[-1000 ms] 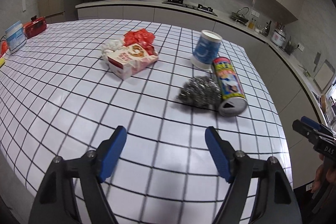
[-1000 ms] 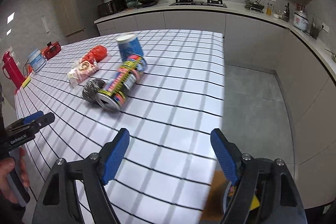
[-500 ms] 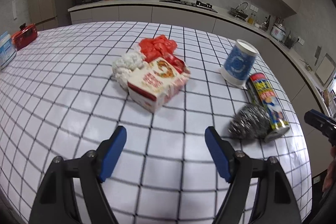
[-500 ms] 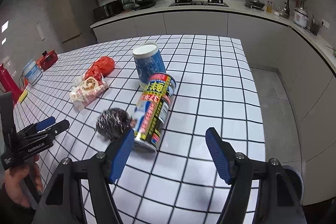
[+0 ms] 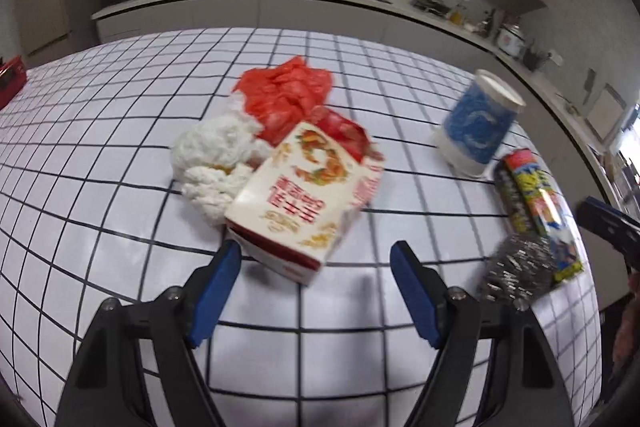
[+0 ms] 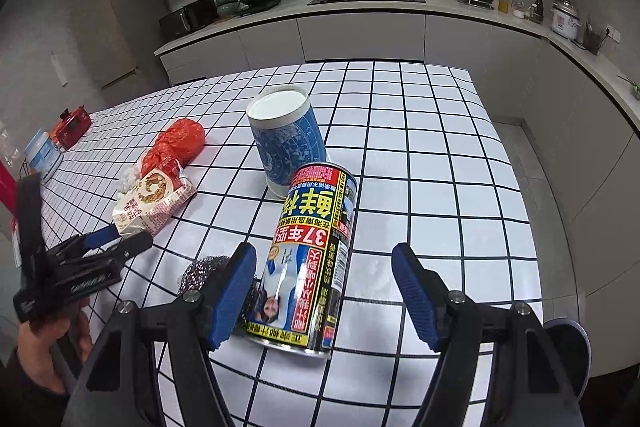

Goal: Collect trash
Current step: 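Grasp the printed milk carton with the left tool while the right tool grasps the second can, then lift the milk carton and can and carry both over the black bin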

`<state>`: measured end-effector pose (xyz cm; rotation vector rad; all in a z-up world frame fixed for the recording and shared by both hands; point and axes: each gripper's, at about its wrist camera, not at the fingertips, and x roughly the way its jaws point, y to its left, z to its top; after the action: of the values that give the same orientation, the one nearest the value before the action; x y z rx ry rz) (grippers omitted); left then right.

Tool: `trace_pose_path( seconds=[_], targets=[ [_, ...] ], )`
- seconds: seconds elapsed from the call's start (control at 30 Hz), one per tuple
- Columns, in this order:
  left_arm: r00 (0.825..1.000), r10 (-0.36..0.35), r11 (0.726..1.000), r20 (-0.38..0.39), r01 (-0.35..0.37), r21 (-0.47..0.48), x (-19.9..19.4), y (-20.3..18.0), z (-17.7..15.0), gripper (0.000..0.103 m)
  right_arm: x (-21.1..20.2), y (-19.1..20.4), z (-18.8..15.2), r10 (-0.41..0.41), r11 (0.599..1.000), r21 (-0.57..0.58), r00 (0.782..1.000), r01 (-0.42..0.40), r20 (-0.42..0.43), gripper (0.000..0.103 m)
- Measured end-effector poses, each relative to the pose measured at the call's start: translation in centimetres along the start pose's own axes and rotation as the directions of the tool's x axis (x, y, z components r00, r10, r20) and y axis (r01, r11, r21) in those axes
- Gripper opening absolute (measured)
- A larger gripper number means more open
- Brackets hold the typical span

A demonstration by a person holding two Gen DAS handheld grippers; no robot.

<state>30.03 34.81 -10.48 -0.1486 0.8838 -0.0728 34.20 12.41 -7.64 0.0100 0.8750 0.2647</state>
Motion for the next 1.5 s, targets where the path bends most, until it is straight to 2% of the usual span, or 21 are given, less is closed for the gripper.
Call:
trace_pose_path(
  seconds=[0.1, 0.2, 0.33, 0.4, 0.5, 0.6, 0.73, 0.87, 1.1, 1.5],
  targets=[
    [0.999, 0.037, 0.999, 0.041, -0.036, -0.005, -0.5, -0.1, 0.8, 0.078, 1.1, 0.1, 0.3, 0.002, 1.000, 0.014, 1.000, -0.002, -0.018, 0.072],
    [0.999, 0.038, 0.999, 0.010, -0.038, -0.006, 1.0, 0.2, 1.8, 0.078, 2.4, 0.4, 0.6, 0.011, 1.000, 0.022, 0.999, -0.010, -0.040, 0.072],
    [0.999, -0.042, 0.998, -0.031, 0.043, 0.039, 0.9, -1.4, 1.1, 0.076, 3.0, 0.1, 0.3, -0.016, 0.999, 0.031, 0.998, 0.018, -0.060, 0.067],
    [0.999, -0.032, 0.998, -0.012, 0.033, 0.060, 0.1, -1.8, 0.7, 0.076, 2.6, -0.5, 0.4, -0.036, 0.998, 0.040, 0.998, 0.038, -0.058, 0.065],
    [1.000, 0.025, 0.998, 0.006, -0.026, 0.065, 0.4, -1.7, 0.9, 0.076, 2.0, -0.8, 0.8, -0.017, 0.999, 0.044, 0.999, 0.019, -0.043, 0.065],
    [1.000, 0.020, 0.999, -0.014, -0.019, 0.033, 1.9, -1.2, 1.9, 0.076, 3.0, -0.6, 1.0, -0.011, 1.000, 0.022, 0.997, 0.012, -0.076, 0.065],
    [0.999, 0.021, 0.999, -0.036, -0.019, 0.051, 3.2, -1.8, 2.6, 0.076, 3.8, -1.0, 0.8, -0.024, 0.999, 0.032, 0.996, 0.027, -0.085, 0.064],
    [0.999, 0.037, 0.997, -0.034, -0.035, 0.067, 3.6, -2.3, 2.8, 0.059, 4.5, -1.5, 0.8, -0.034, 0.999, 0.034, 0.994, 0.038, -0.103, 0.057],
    [0.999, 0.039, 0.998, 0.009, -0.040, 0.053, 2.1, -2.8, 2.1, 0.055, 4.3, -1.9, 0.2, -0.032, 0.999, 0.023, 0.995, 0.035, -0.099, 0.055],
    [0.998, 0.021, 0.999, 0.064, -0.023, 0.044, -1.1, -3.5, 0.9, 0.054, 1.3, -1.8, -0.6, -0.017, 1.000, 0.009, 0.999, 0.018, -0.051, 0.055]
  ],
)
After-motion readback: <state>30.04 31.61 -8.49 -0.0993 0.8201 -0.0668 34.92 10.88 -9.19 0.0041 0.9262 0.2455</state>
